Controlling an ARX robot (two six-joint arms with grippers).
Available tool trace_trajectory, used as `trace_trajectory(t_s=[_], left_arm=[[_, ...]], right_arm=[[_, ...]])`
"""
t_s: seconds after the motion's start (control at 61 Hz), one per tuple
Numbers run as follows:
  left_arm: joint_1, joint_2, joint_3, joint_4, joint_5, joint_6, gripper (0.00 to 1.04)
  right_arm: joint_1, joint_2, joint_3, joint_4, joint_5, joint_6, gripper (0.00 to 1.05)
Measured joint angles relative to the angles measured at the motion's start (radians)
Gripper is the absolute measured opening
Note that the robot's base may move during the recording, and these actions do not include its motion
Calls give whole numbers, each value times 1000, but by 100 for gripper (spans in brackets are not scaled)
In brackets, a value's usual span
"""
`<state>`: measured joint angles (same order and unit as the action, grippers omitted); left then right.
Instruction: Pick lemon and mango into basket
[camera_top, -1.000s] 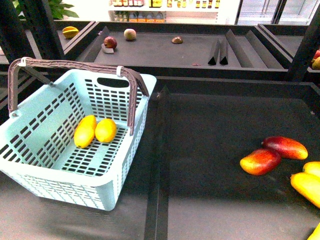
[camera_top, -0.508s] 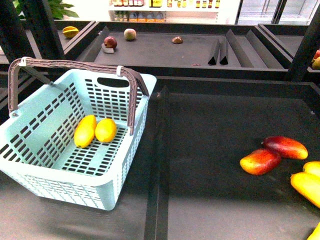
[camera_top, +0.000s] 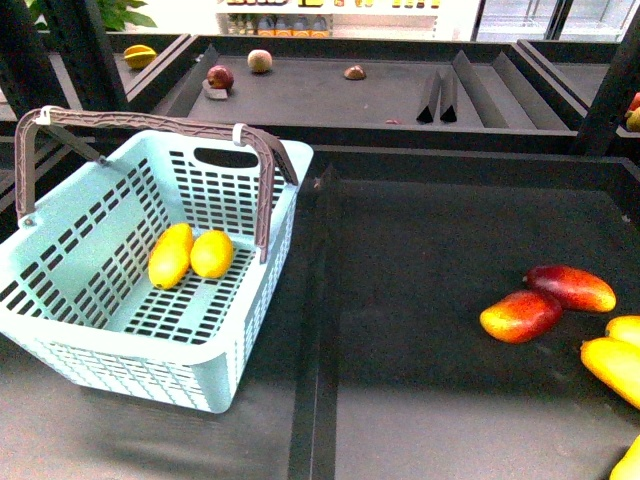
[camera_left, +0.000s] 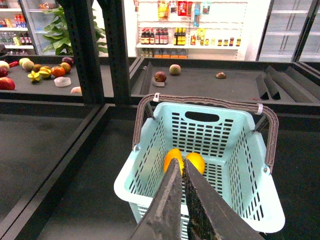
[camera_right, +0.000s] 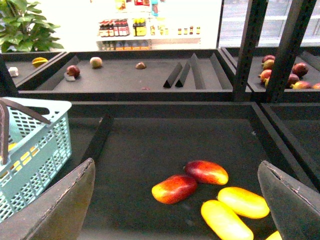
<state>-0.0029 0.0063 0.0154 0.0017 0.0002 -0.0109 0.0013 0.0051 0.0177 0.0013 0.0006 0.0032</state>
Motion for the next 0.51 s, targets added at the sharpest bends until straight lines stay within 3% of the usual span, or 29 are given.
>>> trace_trajectory(t_s=[0.082,0.492,0.508], left_arm=[[0,0,0,0,0,0,13],[0,0,0,0,0,0,99],[0,0,0,0,0,2,99]], right_arm=[[0,0,0,0,0,0,96],[0,0,0,0,0,0,96],[0,0,0,0,0,0,96]])
